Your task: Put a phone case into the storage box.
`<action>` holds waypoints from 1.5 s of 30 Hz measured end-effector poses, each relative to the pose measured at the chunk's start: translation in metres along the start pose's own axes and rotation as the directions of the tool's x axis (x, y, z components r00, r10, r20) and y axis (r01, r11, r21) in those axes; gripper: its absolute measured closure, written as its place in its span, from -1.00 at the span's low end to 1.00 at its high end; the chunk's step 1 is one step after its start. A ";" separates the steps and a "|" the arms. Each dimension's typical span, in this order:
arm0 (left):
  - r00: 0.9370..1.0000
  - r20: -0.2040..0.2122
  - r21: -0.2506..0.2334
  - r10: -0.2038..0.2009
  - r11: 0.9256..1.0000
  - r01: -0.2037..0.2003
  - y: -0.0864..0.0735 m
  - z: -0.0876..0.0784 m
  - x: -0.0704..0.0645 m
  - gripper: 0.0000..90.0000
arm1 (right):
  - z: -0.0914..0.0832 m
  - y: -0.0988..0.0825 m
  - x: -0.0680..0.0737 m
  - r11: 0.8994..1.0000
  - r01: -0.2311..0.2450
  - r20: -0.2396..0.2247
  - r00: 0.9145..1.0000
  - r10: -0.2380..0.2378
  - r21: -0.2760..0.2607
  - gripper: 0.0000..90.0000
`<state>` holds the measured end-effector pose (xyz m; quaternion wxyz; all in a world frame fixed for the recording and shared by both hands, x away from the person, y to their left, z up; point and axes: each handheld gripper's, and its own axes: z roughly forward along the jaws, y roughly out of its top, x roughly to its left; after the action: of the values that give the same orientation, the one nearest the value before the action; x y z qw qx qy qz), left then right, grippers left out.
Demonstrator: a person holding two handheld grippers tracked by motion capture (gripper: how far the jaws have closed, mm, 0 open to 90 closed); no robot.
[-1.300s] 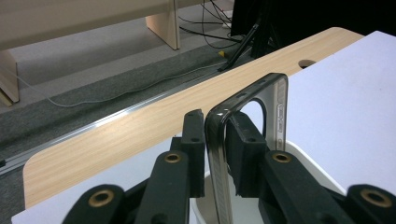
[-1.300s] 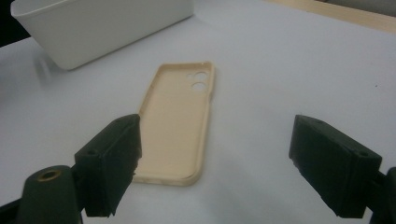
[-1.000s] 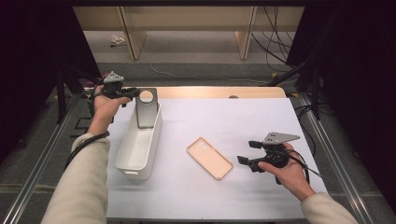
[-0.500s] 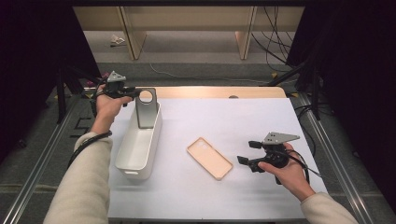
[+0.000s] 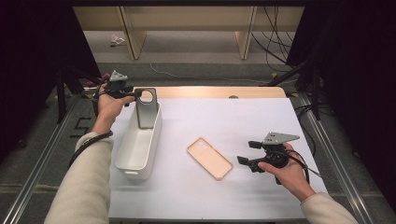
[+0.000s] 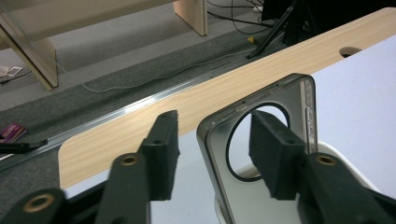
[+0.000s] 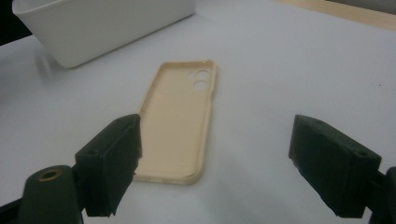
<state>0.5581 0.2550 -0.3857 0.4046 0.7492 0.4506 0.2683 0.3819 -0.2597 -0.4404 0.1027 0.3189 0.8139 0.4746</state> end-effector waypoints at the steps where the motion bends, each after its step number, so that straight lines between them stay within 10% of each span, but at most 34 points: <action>1: 1.000 -0.007 0.007 -0.004 1.000 0.004 0.000 0.000 0.000 -0.01 | 0.000 0.000 0.000 1.000 0.000 0.000 1.000 0.000 0.000 -0.60; 16: 1.000 -0.016 0.037 -0.009 0.999 0.010 0.003 -0.015 -0.010 -0.66 | 0.000 0.001 0.001 1.000 0.009 0.001 1.000 -0.009 0.002 -0.60; 26: 0.993 0.021 0.011 -0.114 0.993 0.114 -0.007 -0.042 -0.021 -0.68 | 0.000 0.002 0.002 1.000 0.012 0.009 1.000 -0.012 0.002 -0.60; 45: 0.999 0.045 -0.016 -0.031 0.999 0.032 -0.033 -0.093 -0.068 -1.00 | -0.001 0.003 0.002 1.000 0.015 0.020 1.000 -0.015 0.006 -0.61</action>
<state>0.4406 0.2368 -0.3670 0.4248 0.7444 0.4511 0.2488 0.3810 -0.2582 -0.4373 0.1137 0.3180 0.8165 0.4684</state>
